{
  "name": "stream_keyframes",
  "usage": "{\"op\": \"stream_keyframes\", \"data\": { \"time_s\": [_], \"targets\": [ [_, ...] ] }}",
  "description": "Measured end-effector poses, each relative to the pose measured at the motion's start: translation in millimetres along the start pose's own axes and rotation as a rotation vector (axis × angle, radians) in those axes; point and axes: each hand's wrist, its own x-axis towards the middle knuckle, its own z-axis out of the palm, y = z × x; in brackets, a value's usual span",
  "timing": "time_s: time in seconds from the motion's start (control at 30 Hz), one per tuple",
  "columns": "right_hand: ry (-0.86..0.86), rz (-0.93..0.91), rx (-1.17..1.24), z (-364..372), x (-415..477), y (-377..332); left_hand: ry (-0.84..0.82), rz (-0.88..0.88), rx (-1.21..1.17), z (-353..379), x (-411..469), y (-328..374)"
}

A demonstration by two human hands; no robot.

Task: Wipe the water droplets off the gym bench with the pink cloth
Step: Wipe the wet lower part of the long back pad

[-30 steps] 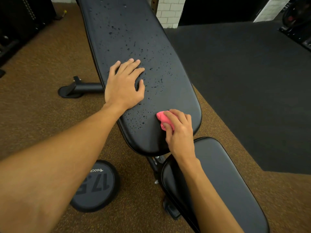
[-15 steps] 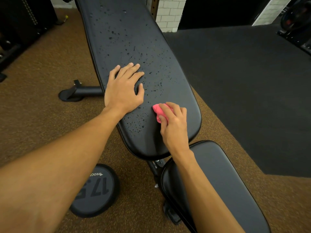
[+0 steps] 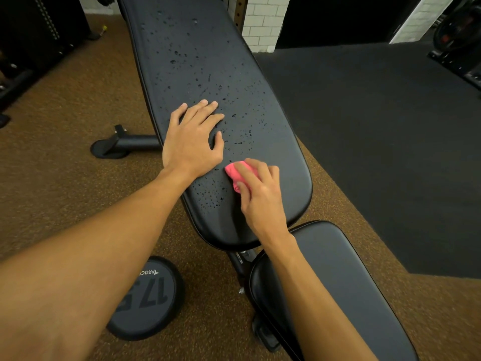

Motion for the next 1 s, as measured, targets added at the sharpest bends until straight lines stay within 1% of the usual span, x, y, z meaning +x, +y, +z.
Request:
{"op": "stream_keyframes", "data": {
  "time_s": [0.07, 0.1, 0.2, 0.27, 0.3, 0.33, 0.4, 0.47, 0.5, 0.53, 0.6, 0.7, 0.77, 0.87, 1.0],
  "targets": [
    [-0.06, -0.089, 0.014, -7.7, -13.5, 8.5, 0.006, -0.001, -0.003, 0.3, -0.4, 0.1],
    [-0.067, -0.099, 0.014, -12.0, -16.5, 14.4, 0.008, 0.0, -0.004, 0.5, -0.1, 0.2],
    [0.0, 0.008, 0.011, -10.9, -4.2, 26.5, 0.001, -0.001, 0.002, 0.5, 0.8, 0.0],
    [0.065, 0.105, 0.016, -2.3, 12.7, 19.6, -0.007, 0.001, 0.006, 0.5, 0.7, -0.3],
    [0.078, 0.122, 0.023, 1.4, 18.8, 11.8, -0.008, 0.001, 0.007, 0.6, 0.7, -0.5],
    [0.075, 0.111, 0.024, 3.5, 21.2, 4.0, -0.009, 0.0, 0.006, 0.7, 0.6, -0.5],
    [0.018, 0.009, 0.014, 3.1, 14.4, -4.7, -0.01, -0.002, 0.004, 0.9, 0.2, -1.0],
    [-0.05, -0.102, 0.012, -3.1, -1.3, 0.3, -0.004, -0.003, -0.005, 0.9, 0.4, -1.2],
    [-0.065, -0.117, 0.011, -7.2, -7.2, 6.3, 0.0, -0.003, -0.01, 0.7, 0.4, -0.9],
    [-0.06, -0.101, 0.01, -10.6, -9.5, 12.4, 0.004, -0.002, -0.012, 0.5, 0.6, -0.9],
    [-0.013, -0.009, 0.001, -9.3, -3.6, 20.9, 0.006, 0.002, -0.012, 0.0, 0.7, -1.5],
    [0.048, 0.098, -0.006, 2.5, 15.7, 9.9, 0.004, 0.011, -0.037, 1.0, 0.9, -2.6],
    [0.029, 0.067, -0.002, 6.4, 17.4, -6.1, 0.006, 0.019, -0.067, 1.5, 1.0, -3.5],
    [-0.024, -0.037, -0.013, 4.1, -1.9, -15.5, -0.011, 0.033, -0.1, 0.6, 1.8, -7.4],
    [-0.061, -0.042, -0.013, -6.9, -34.7, -7.7, -0.055, 0.047, -0.117, -6.0, -0.1, -9.5]
  ]
}}
